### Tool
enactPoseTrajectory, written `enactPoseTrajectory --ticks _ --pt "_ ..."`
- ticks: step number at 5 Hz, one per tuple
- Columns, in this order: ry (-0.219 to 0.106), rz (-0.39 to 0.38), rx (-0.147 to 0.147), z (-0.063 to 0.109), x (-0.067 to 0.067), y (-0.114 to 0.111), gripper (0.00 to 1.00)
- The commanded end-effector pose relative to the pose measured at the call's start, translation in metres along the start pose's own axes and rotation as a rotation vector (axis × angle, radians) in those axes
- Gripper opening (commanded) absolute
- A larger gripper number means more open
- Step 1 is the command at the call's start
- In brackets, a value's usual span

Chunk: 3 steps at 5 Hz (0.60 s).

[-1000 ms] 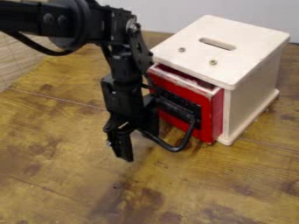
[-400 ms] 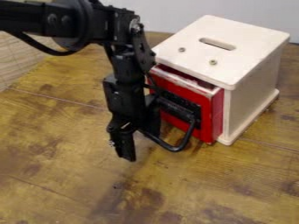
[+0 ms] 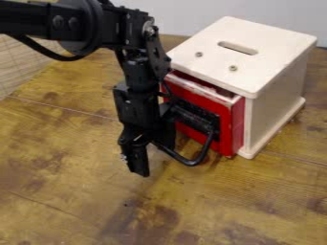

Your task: Open the drawer

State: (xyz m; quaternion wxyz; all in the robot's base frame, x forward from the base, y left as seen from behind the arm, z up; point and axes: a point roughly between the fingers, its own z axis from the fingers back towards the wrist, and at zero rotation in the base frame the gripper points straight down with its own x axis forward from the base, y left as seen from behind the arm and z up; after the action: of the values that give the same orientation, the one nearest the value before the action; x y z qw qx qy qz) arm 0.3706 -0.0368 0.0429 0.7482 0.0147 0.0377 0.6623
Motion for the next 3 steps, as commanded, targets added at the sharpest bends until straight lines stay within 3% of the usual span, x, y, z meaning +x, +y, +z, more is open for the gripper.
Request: enactPoseTrajectory --ticks 1,3 --pt "-0.014 0.004 -0.065 0.0234 -0.0024 -0.0055 1.00" --pt "-0.022 0.024 -0.065 0.0249 -0.0030 -0.0050 1.00"
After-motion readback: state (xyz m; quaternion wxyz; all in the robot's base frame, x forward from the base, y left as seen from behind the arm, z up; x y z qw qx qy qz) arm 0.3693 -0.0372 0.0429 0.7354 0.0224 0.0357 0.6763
